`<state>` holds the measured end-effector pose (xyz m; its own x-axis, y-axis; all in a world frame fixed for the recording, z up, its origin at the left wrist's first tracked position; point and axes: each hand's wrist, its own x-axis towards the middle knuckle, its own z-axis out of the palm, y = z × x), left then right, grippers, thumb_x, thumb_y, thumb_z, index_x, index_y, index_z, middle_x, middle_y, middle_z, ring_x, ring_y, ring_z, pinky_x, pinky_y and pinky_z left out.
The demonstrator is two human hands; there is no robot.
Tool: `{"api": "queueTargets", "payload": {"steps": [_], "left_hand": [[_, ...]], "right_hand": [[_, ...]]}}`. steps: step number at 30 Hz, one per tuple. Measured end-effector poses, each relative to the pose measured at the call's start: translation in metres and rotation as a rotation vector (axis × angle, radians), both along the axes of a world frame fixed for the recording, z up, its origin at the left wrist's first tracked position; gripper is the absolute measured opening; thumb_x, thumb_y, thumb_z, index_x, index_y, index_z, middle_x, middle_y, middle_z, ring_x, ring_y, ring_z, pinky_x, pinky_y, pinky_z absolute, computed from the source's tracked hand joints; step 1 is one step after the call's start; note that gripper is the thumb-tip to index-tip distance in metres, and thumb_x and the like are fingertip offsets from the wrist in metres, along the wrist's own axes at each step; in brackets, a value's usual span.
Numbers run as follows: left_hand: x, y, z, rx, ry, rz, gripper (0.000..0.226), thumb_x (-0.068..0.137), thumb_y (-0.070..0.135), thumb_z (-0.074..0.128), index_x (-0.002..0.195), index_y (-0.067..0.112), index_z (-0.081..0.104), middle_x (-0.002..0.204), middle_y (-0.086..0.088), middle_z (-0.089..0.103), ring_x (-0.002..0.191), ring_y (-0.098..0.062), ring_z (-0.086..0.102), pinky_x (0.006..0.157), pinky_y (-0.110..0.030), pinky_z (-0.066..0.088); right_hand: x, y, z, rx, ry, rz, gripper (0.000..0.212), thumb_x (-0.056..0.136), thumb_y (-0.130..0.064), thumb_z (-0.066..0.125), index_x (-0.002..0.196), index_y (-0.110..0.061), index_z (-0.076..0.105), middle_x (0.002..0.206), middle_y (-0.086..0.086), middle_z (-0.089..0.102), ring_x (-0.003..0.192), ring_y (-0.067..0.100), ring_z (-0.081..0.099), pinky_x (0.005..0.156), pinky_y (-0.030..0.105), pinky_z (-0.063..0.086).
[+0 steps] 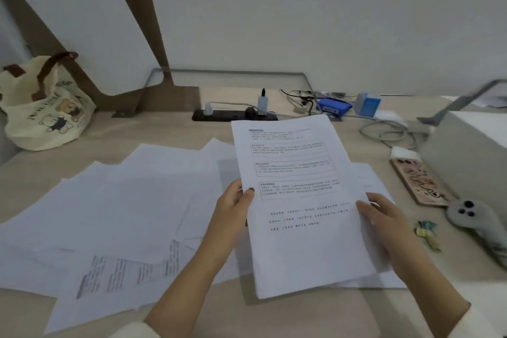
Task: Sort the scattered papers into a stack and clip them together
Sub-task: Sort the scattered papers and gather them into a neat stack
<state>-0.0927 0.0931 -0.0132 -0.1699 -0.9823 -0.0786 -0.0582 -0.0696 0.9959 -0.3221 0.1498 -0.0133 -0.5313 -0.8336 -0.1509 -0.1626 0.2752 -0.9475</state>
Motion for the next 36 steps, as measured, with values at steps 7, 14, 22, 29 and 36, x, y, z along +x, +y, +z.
{"api": "queueTargets", "payload": {"steps": [7, 14, 22, 29, 36], "left_hand": [[-0.075, -0.004, -0.017, 0.033, -0.050, -0.158, 0.035, 0.094, 0.012, 0.046, 0.125, 0.028, 0.043, 0.106, 0.010, 0.062, 0.094, -0.005, 0.063, 0.075, -0.017, 0.054], [-0.096, 0.007, -0.050, -0.238, -0.648, -0.347, 0.056, 0.095, 0.030, 0.045, 0.146, 0.026, 0.022, 0.146, 0.011, 0.035, 0.132, -0.006, 0.034, 0.107, -0.022, 0.028], [-0.093, 0.019, -0.064, -0.261, -0.863, -0.464, 0.078, 0.088, 0.057, 0.043, 0.148, 0.030, 0.001, 0.158, 0.010, -0.009, 0.144, -0.004, -0.012, 0.114, -0.023, -0.007], [-0.089, 0.014, -0.066, -0.295, -0.836, -0.446, 0.075, 0.089, 0.054, 0.044, 0.148, 0.029, 0.006, 0.158, 0.013, -0.007, 0.144, -0.003, -0.008, 0.113, -0.020, -0.004], [-0.048, 0.004, -0.061, -0.334, -0.861, -0.248, 0.056, 0.096, 0.042, 0.037, 0.147, 0.027, 0.018, 0.158, 0.010, -0.002, 0.145, -0.006, -0.005, 0.115, -0.023, -0.002]], "right_hand": [[-0.072, 0.012, -0.013, 0.062, 0.053, -0.161, 0.010, 0.094, -0.014, 0.047, 0.095, -0.018, 0.056, 0.081, -0.003, 0.061, 0.071, 0.015, 0.056, 0.068, 0.032, 0.044], [-0.103, 0.007, -0.039, 0.178, 0.314, -0.096, 0.031, 0.091, -0.007, 0.046, 0.120, -0.012, 0.057, 0.095, 0.009, 0.063, 0.083, 0.022, 0.054, 0.061, 0.028, 0.035], [-0.099, 0.009, -0.055, 0.239, 0.589, -0.061, 0.043, 0.087, 0.004, 0.045, 0.130, -0.003, 0.046, 0.116, 0.022, 0.053, 0.111, 0.039, 0.050, 0.081, 0.033, 0.038], [-0.089, 0.014, -0.060, 0.331, 0.753, -0.010, 0.030, 0.082, 0.005, 0.053, 0.111, 0.011, 0.058, 0.114, 0.026, 0.050, 0.106, 0.039, 0.047, 0.088, 0.037, 0.039], [-0.045, -0.004, -0.039, 0.128, 0.771, 0.243, 0.037, 0.089, -0.007, 0.055, 0.126, -0.007, 0.055, 0.133, 0.012, 0.047, 0.122, 0.027, 0.046, 0.093, 0.018, 0.029]]}}
